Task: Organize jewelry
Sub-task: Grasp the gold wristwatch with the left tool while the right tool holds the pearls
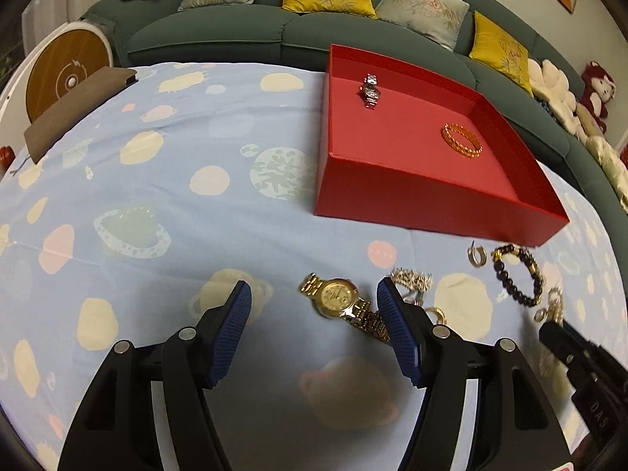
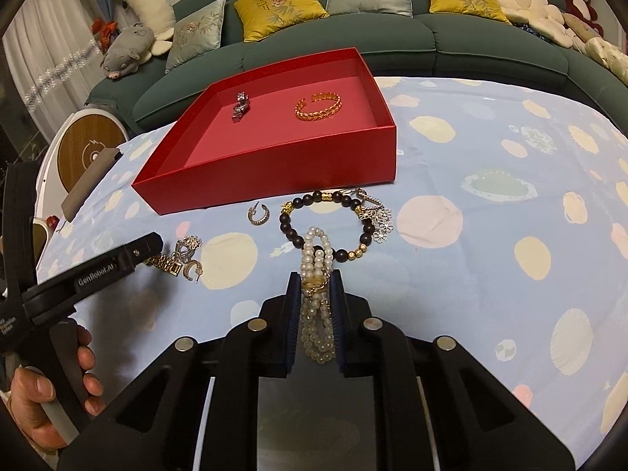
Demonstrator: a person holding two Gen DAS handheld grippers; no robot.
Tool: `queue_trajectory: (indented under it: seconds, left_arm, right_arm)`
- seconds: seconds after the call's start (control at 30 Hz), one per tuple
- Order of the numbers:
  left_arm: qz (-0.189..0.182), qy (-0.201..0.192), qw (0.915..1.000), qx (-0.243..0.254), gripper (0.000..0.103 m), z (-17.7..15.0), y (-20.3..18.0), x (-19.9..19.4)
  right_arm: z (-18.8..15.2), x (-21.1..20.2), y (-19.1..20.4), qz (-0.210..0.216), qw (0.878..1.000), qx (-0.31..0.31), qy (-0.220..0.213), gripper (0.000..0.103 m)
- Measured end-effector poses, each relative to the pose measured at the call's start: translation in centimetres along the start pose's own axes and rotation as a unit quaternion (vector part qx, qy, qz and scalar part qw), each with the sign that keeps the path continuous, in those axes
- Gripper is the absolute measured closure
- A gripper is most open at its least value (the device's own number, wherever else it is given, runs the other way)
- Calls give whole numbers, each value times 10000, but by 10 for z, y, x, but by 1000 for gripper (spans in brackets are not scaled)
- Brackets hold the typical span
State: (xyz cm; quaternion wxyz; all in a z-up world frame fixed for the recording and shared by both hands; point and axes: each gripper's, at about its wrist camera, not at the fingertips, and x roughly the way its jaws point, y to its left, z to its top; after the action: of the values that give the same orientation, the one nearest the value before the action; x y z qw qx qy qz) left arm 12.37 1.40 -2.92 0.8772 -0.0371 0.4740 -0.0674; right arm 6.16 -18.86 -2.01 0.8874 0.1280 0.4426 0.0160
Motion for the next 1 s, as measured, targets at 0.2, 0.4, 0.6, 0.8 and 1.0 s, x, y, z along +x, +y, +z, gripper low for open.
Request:
queue_trajectory:
  seconds: [0.2, 0.4, 0.6, 0.8, 1.0]
  left_arm:
    - [284, 109, 9975, 636, 40, -21, -1, -10]
    - [304, 105, 9968, 737, 41, -30, 8, -17]
    - [160, 16, 9978, 637, 72, -33, 12, -24]
    - [-267, -4, 9980, 573, 84, -35, 10, -31]
    - [-534, -193, 9963, 640, 84, -33, 3, -47]
  right_arm:
    - [-3, -5, 6, 42, 9999, -153, -1, 89]
    - [-10, -7, 13, 94, 9994, -331, 59, 89]
    - [-13, -8, 20, 136, 9989, -448, 70, 89]
    - [-14, -8, 22, 180, 9986, -495, 85, 89]
    - [-13, -13, 24, 201, 9984, -522, 9, 89]
